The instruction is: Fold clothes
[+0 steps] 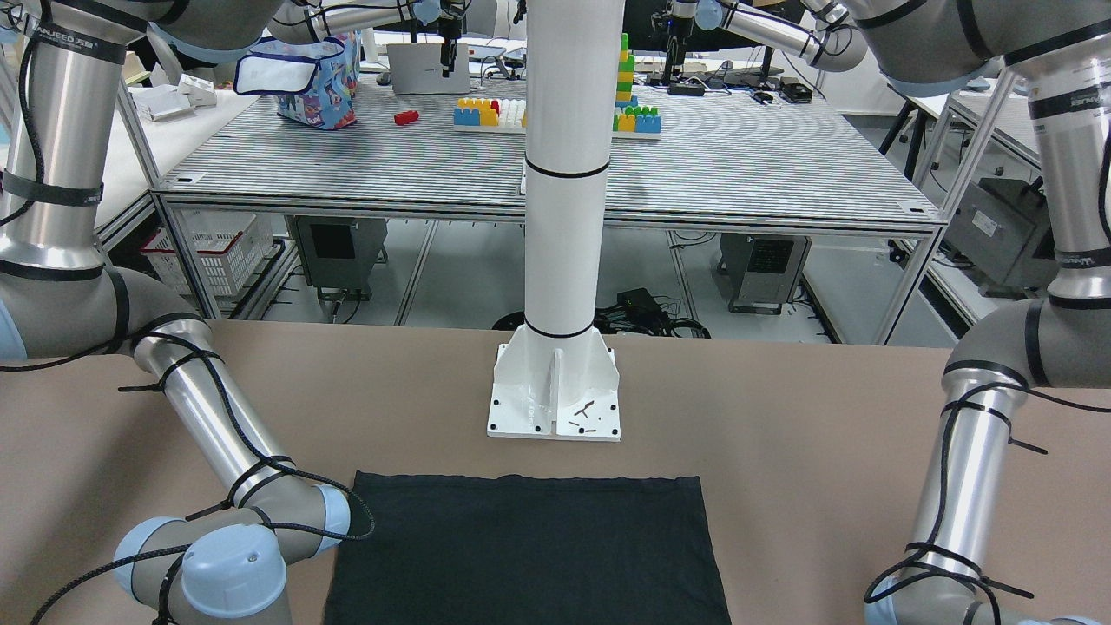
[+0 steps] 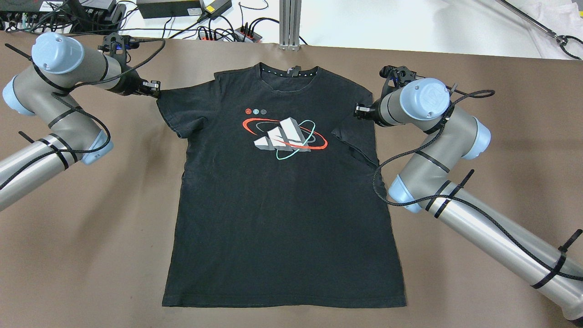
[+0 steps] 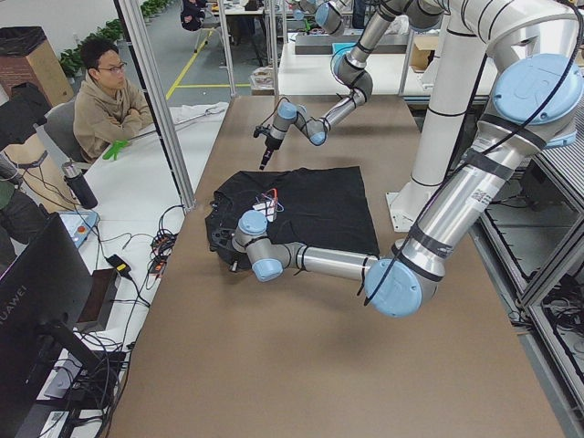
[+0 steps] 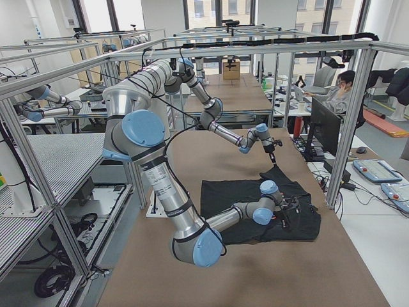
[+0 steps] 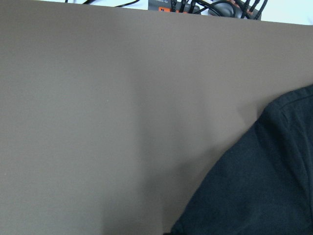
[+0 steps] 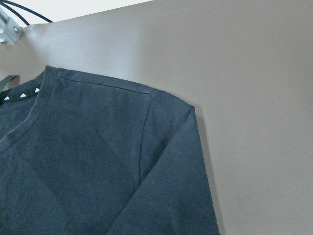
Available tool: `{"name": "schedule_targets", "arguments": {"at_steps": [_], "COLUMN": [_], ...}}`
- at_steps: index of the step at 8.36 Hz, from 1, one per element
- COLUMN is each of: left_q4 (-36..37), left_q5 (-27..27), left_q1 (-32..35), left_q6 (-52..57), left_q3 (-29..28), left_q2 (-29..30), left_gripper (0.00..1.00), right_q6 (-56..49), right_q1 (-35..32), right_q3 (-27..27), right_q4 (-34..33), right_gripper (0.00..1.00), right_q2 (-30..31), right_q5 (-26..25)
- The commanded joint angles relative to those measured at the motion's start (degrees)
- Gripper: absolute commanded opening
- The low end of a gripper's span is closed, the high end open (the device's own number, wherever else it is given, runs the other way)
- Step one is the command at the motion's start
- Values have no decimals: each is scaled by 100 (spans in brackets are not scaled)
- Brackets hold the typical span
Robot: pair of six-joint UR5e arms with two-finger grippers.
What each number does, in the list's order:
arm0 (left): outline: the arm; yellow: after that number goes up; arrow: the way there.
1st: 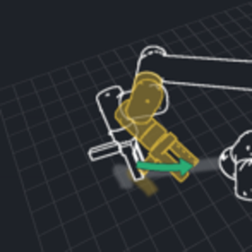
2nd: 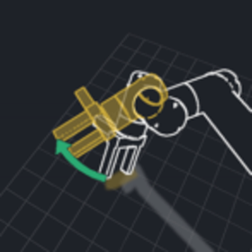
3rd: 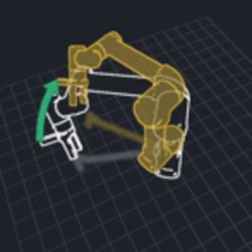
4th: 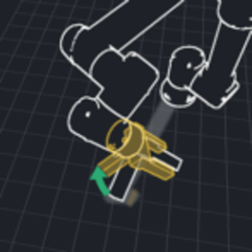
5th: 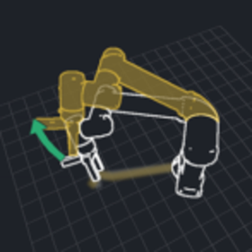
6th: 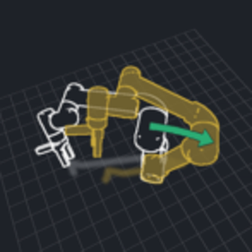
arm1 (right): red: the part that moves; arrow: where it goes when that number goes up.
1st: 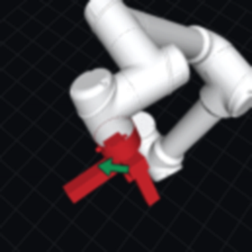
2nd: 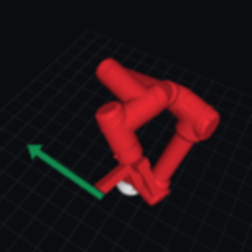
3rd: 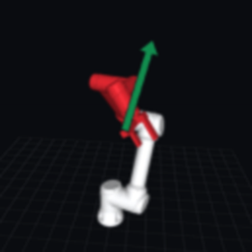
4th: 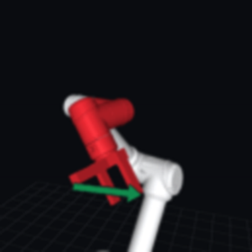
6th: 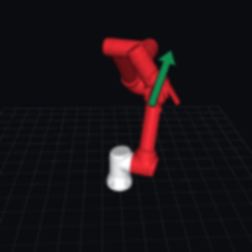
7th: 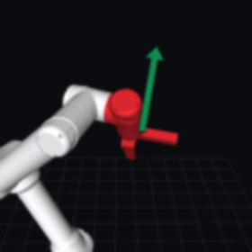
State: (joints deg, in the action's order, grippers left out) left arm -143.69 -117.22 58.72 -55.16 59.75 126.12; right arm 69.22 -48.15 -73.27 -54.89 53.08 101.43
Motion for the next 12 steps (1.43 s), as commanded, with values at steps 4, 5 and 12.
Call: {"name": "schedule_targets", "arguments": {"at_steps": [4,5,12], "left_q4": [1097,1115,1510], "left_q5": [-337,-328,962], "left_q1": [79,70,-948], "left_q6": [-504,-644,-2102], "left_q3": [1386,1660,1373], "left_q2": [-241,-367,642], "left_gripper": [0,0,0], "right_q6": [-92,-93,-93], "right_q1": [-1,7,8], "right_q3": [-21,-21,-21], "right_q4": [-4,-4,5], "right_gripper": [58,58,58], "right_q2": [44,44,88], "right_q5": [0,0,9]}}
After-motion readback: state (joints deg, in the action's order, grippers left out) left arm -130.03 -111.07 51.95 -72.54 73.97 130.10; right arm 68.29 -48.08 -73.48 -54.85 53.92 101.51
